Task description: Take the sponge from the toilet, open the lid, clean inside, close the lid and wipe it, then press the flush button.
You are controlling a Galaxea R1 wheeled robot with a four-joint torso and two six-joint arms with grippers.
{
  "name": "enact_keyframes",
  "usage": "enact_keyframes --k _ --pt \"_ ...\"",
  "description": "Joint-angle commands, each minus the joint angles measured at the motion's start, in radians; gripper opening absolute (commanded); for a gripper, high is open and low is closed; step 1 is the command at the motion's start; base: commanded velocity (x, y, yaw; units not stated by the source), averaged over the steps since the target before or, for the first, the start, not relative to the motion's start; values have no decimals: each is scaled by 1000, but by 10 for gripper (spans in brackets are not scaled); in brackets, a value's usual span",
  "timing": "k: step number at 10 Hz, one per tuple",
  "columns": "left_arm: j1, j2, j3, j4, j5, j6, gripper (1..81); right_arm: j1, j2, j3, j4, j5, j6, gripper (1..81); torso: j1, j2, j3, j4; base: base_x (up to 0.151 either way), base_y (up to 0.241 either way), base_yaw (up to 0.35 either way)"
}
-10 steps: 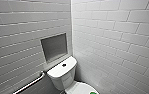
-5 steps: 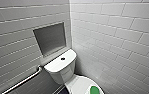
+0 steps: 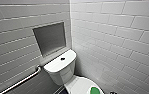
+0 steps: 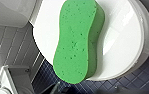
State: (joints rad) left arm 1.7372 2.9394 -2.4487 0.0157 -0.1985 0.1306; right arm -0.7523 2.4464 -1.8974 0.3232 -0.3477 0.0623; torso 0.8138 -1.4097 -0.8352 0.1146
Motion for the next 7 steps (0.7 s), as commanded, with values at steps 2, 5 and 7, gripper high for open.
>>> enact_keyframes --k 2,5,7 --pt "25 0 7 7 77 6 811 179 99 -145 33 -152 7 811 2 -4 0 0 0 0 0" --pt "25 0 4 6 77 4 811 210 150 -238 37 -180 8 811 3 -3 -1 0 0 0 0" --pt "25 3 0 6 77 4 811 224 150 -253 40 -178 16 811 3 -3 -79 0 0 0 0"
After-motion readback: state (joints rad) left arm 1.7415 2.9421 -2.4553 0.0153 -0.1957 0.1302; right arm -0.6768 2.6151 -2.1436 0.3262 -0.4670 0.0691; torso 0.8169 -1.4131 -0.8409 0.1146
